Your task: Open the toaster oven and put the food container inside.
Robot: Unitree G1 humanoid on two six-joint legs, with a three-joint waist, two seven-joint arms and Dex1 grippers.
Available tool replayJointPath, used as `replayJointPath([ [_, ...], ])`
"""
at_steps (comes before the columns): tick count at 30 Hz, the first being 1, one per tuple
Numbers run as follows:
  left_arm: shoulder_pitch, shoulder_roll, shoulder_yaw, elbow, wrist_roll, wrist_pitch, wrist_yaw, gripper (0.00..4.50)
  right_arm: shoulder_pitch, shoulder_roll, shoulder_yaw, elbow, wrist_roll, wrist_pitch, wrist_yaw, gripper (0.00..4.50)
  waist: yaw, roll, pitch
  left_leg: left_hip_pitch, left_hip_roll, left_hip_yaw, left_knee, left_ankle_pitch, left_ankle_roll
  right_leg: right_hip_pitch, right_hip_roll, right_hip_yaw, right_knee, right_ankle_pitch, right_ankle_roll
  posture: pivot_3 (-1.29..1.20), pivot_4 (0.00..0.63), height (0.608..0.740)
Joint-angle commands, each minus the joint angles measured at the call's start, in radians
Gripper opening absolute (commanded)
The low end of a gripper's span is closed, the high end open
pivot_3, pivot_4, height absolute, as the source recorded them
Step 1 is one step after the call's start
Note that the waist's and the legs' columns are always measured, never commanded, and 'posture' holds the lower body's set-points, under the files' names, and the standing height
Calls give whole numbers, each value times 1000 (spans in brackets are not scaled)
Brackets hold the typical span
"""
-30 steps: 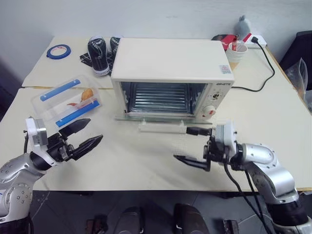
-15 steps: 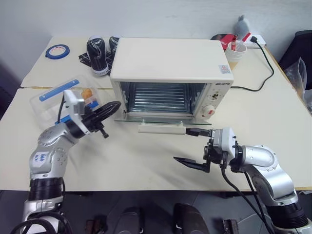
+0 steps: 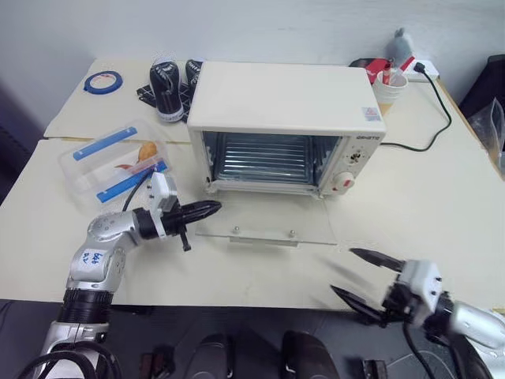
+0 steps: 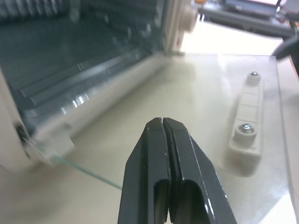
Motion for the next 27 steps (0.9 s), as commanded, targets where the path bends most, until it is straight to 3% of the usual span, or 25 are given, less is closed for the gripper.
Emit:
replayJointPath([
  [1, 46, -10, 35, -73, 13, 5, 73, 205, -35, -9, -39, -68, 69, 25, -34, 4500, -3, 0, 0, 0, 1, 0, 0, 0, 0, 0, 0, 0, 0, 0, 0, 0, 150, 740],
  [4, 97, -29, 78, -141, -54, 91, 139, 1006, -110, -19, -10, -84, 107, 62, -43, 4500, -3, 0, 0, 0, 1, -1, 0, 0, 0, 0, 0, 0, 0, 0, 0, 0, 150, 740],
  [7, 193, -32, 170, -247, -82, 45, 166, 1771, -237, -11, 71, -90, 132, 111, -52, 4500, -15, 0, 0, 0, 1, 0, -1, 0, 0, 0, 0, 0, 0, 0, 0, 0, 150, 740],
  [12, 406, -30, 452, -357, -192, 86, 255, 3216, -415, 29, 189, -22, 118, 85, -12, 4500, -21, 0, 0, -1, 2, -2, -1, -1, -1, -1, 0, -2, -1, 0, -1, 0, 150, 740],
  [16, 541, -69, 682, -339, -284, 99, 349, 4311, -511, 80, 252, 48, 114, 49, 20, 4500, -21, -1, 0, -1, 2, -2, -1, -1, 0, 0, -1, -2, -1, 0, -1, 0, 150, 740],
  [23, 731, -115, 956, -278, -393, 99, 418, 4462, -593, 122, 337, 104, 96, -33, 106, 4500, -13, -3, -1, -2, 1, -3, 0, -3, 2, 0, -2, -3, -3, 0, -1, 0, 150, 740],
  [27, 712, -81, 999, -315, -459, 132, 483, 4462, -605, 134, 347, 106, 106, -49, 118, 4500, -16, -4, -2, -2, 2, -3, 0, -4, 1, 0, -2, -3, -3, 0, -1, 0, 150, 740],
])
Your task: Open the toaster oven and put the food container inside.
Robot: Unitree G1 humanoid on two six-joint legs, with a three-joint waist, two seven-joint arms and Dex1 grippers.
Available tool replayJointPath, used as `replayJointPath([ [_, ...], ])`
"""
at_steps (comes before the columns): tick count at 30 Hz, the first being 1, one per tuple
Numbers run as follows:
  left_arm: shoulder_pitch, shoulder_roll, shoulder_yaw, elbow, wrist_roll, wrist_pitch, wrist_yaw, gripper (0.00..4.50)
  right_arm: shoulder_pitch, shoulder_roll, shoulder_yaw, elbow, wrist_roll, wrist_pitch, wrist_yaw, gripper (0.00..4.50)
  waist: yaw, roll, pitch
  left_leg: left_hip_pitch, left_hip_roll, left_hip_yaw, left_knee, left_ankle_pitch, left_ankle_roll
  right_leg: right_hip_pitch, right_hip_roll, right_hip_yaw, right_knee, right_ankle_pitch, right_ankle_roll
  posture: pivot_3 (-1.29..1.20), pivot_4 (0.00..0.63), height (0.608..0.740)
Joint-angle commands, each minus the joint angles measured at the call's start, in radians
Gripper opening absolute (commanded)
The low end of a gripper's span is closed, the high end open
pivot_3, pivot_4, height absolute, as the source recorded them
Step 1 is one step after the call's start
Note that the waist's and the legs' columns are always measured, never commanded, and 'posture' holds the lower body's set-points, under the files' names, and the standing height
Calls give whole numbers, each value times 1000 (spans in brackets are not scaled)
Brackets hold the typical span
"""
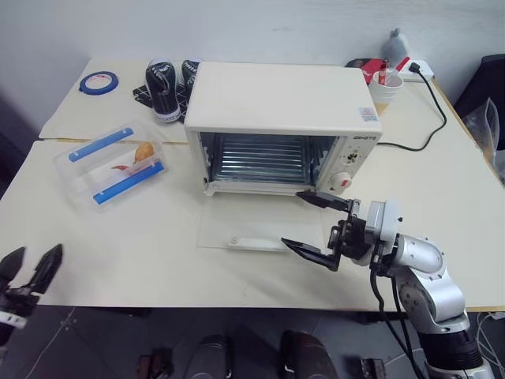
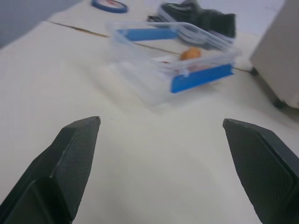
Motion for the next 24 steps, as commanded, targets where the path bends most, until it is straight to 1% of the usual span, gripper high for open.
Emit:
replayJointPath([
  [1, -46, 62, 47, -69, -116, 56, 77, 4462, -13, 11, -1, -17, 7, -33, 11, 4500, 4, -1, 0, 0, 0, 0, 0, 0, 0, 0, 0, 0, 0, 0, 0, 0, 150, 740],
  [3, -95, 127, 39, -83, -185, 148, 159, 4462, -14, 11, 2, -19, 9, -32, 12, 4500, 8, -1, -1, 0, 0, -1, 0, 0, 0, 0, -1, 1, 0, 0, 0, 0, 150, 740],
  [5, -152, 242, 10, -47, -243, 318, 287, 4462, -20, 16, 0, -27, 15, -36, 7, 4500, 11, -3, -2, 0, 0, -2, 1, 0, 0, 0, -1, 4, 1, 0, 0, 0, 150, 740],
  [7, -215, 330, -15, 2, -277, 424, 356, 4462, -30, 27, -4, -35, 22, -38, -9, 4500, 9, -2, -1, 0, 0, -4, 0, 1, -2, 0, 0, 7, 3, 0, -1, 0, 150, 740],
  [8, -237, 378, -36, 32, -257, 468, 378, 4462, -35, 33, -5, -39, 24, -36, -17, 4500, 2, -1, -1, 0, 0, -3, 0, 1, -2, 0, 0, 8, 3, 0, -1, 0, 150, 740],
  [10, -358, 463, -80, 133, -219, 563, 509, 4462, -40, 46, 2, -57, 25, -28, -38, 4500, -3, -1, -1, 0, -1, -3, -2, 1, -2, -1, 1, 9, 3, 0, -1, 0, 150, 740],
  [12, -489, 534, -153, 262, -168, 607, 541, 4462, -23, 53, 18, -90, 22, -19, -55, 4500, -7, -1, -1, 0, -1, -1, -3, 1, -3, -3, 3, 5, 4, 0, -1, 0, 150, 740],
  [14, -595, 576, -230, 360, -124, 634, 526, 4462, -2, 56, 27, -113, 16, -16, -69, 4500, -9, -3, -2, -1, -1, 1, -3, 2, -4, -6, 4, 2, 6, -1, -1, 0, 150, 740],
  [17, -723, 604, -318, 474, -61, 657, 507, 4462, 18, 57, 28, -129, 6, -16, -90, 4500, -5, -5, -2, -1, -2, 6, -3, 2, -4, -10, 3, 3, 9, -1, -1, 0, 150, 740],
  [20, -865, 607, -403, 608, 4, 675, 480, 4462, 32, 54, 30, -141, 0, -20, -106, 4500, -4, -7, -2, -2, -2, 13, -3, 2, -3, -14, 2, 5, 9, -1, -1, 0, 150, 740],
  [23, -1017, 596, -488, 770, 87, 655, 437, 4462, 38, 49, 29, -152, -5, -23, -118, 4500, -5, -10, -3, -2, -3, 15, -2, 3, -4, -15, 3, 6, 12, -1, -1, 0, 150, 740],
  [24, -1055, 595, -519, 814, 118, 642, 417, 4288, 40, 46, 26, -154, -8, -26, -120, 4500, -5, -11, -3, -2, -3, 16, -2, 3, -4, -16, 3, 6, 12, -1, -1, 0, 150, 740],
])
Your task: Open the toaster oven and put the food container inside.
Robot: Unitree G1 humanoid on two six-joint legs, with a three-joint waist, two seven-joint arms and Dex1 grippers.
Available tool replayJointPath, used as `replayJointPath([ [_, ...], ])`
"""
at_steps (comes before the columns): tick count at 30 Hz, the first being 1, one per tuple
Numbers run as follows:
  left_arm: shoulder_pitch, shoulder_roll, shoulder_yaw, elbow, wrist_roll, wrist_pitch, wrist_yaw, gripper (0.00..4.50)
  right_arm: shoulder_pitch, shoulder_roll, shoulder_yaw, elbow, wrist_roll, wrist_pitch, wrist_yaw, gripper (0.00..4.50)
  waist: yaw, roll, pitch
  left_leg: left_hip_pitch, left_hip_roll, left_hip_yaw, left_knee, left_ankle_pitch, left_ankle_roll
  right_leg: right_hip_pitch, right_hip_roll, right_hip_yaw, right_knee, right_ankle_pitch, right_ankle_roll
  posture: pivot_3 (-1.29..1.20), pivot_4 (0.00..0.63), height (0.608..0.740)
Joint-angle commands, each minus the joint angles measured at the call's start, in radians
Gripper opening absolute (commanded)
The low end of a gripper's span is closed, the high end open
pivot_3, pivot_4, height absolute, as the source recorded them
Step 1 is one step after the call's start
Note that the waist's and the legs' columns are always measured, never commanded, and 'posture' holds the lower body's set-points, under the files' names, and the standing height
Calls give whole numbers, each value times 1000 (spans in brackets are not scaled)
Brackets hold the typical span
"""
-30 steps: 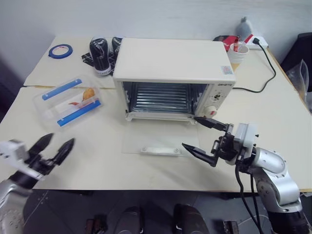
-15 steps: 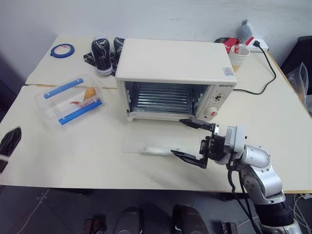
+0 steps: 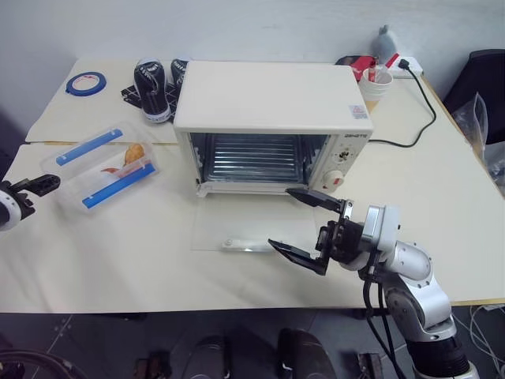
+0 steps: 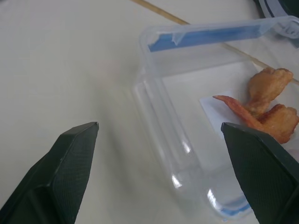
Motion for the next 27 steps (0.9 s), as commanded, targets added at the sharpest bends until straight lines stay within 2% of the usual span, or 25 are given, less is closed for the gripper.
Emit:
replayJointPath([
  [1, -131, 16, -93, 151, 120, -44, -76, 4074, 6, -9, -21, -50, -9, -17, -21, 4500, 1, -1, 0, 0, 0, 1, 0, 0, 0, 0, 0, 0, 1, 0, 0, 0, 150, 740],
  [7, -238, 12, -195, 284, 259, -91, -167, 2431, 44, 11, -55, -46, -23, -39, -79, 4500, 0, -2, 0, 0, 0, 4, 0, 0, -1, -3, 0, 0, 2, 0, 0, 0, 150, 740],
  [14, -266, 1, -176, 330, 314, -114, -224, 336, 107, -3, -108, -64, -13, -78, -98, 4500, 1, -4, 0, 0, 0, 5, 1, 0, 0, -3, 0, 1, 3, 0, 0, 0, 150, 740],
  [15, -267, -3, -160, 327, 312, -123, -235, 207, 117, -9, -112, -66, -11, -79, -92, 4500, 1, -4, 0, 0, 0, 5, 1, 0, 0, -3, 0, 1, 3, 0, 0, 0, 150, 740],
  [18, -268, 4, -125, 314, 303, -118, -269, 206, 136, -24, -121, -72, -6, -79, -84, 4500, 2, -5, 0, 0, 1, 5, 2, 0, 0, -3, -1, 1, 4, 0, 0, 0, 150, 740],
  [23, -183, 108, -102, 201, 284, -21, -416, 206, 152, -59, -144, -66, 9, -71, -62, 4500, -9, -10, 0, 0, 1, 5, 1, 0, 0, -4, -1, 1, 4, 0, 0, 0, 150, 740],
  [27, -46, 202, -118, -54, 224, 143, -566, 206, 164, -100, -171, -45, 17, -71, -28, 4500, -9, -11, 1, 0, 4, 5, 1, 0, 0, -4, -1, 2, 4, 0, 0, 0, 150, 740],
])
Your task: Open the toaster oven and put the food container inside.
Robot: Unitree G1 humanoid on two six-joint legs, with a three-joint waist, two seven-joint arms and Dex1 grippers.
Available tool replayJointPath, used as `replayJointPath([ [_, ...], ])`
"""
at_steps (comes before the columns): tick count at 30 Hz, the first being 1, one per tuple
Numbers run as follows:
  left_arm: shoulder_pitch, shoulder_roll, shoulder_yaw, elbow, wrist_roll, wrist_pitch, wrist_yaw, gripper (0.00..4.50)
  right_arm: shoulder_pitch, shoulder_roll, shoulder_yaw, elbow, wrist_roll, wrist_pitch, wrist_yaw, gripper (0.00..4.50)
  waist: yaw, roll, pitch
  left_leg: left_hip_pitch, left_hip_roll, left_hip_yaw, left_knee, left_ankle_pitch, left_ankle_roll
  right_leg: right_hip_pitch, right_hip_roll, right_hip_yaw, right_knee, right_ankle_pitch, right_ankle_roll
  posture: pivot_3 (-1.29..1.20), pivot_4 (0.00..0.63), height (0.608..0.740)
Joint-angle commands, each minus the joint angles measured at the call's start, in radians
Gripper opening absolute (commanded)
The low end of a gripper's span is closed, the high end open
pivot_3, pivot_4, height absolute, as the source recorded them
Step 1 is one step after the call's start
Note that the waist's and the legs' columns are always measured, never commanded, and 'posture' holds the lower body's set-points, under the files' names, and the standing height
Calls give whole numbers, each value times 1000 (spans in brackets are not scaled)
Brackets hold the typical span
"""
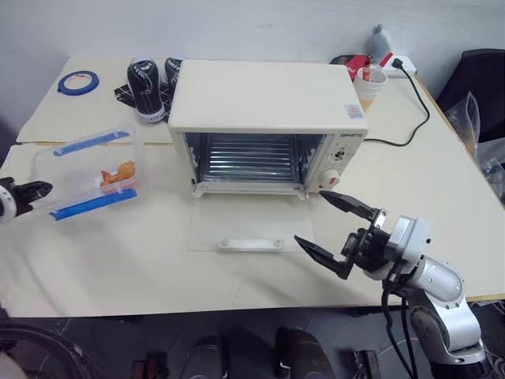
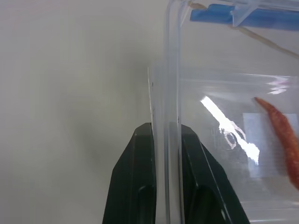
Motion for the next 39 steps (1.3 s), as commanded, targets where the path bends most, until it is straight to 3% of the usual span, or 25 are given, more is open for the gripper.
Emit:
replayJointPath([
  [1, 82, 83, 28, -250, -82, 136, -124, 206, 9, -30, -51, -11, 26, -16, 27, 4500, 1, -1, 0, 0, 0, 0, 0, 0, 0, 0, 0, 1, 0, 0, 0, 0, 150, 740],
  [5, 159, 59, 105, -512, -181, 339, -133, 206, 23, -50, -80, 7, 29, -20, 45, 4500, 16, 0, 0, 0, 0, 0, 1, 0, 1, 1, -1, 4, 0, 0, 0, 0, 150, 740],
  [9, 156, -49, 114, -721, -261, 489, -67, 206, 28, -61, -102, 12, 33, -14, 49, 4500, 16, 0, 0, 0, 0, -1, 2, 0, 1, 1, -1, 5, 1, 0, 0, 0, 150, 740],
  [15, 59, -234, -15, -892, -337, 499, 150, 206, 72, -71, -136, -10, 23, -15, 38, 4500, 15, 0, 0, 0, 0, -1, 2, 0, 0, 1, 0, 9, 1, 0, 0, 0, 150, 740],
  [17, 19, -260, -113, -898, -331, 499, 259, 206, 98, -70, -153, -22, 18, -19, 27, 4500, 16, 0, 0, 1, 0, -1, 2, 0, 0, 2, 0, 9, 1, 0, 0, 0, 150, 740],
  [21, -101, -455, -71, -860, -366, 499, 440, 206, 169, -53, -171, -65, -1, -31, -7, 4500, 26, 0, 0, 0, -1, -1, 2, 0, 1, 2, -1, 10, 1, 0, 0, 0, 150, 740],
  [26, -143, -555, -99, -833, -467, 499, 603, 206, 224, -23, -161, -114, -34, -43, -64, 4500, 37, 0, 0, 0, -1, -3, 6, 0, 1, 3, 0, 10, 2, 0, 0, 0, 150, 740],
  [31, -155, -594, -87, -811, -521, 499, 734, 206, 237, -15, -156, -130, -50, -48, -91, 4500, 36, 0, 0, 0, -1, -3, 7, 0, 1, 3, 0, 10, 2, 0, 0, 0, 150, 740],
  [39, -153, -597, -71, -807, -660, 499, 826, 2654, 233, -24, -160, -120, -47, -54, -96, 4500, 37, 0, 0, 1, -1, -4, 8, 0, 0, 4, 0, 10, 2, 0, 0, 0, 150, 740],
])
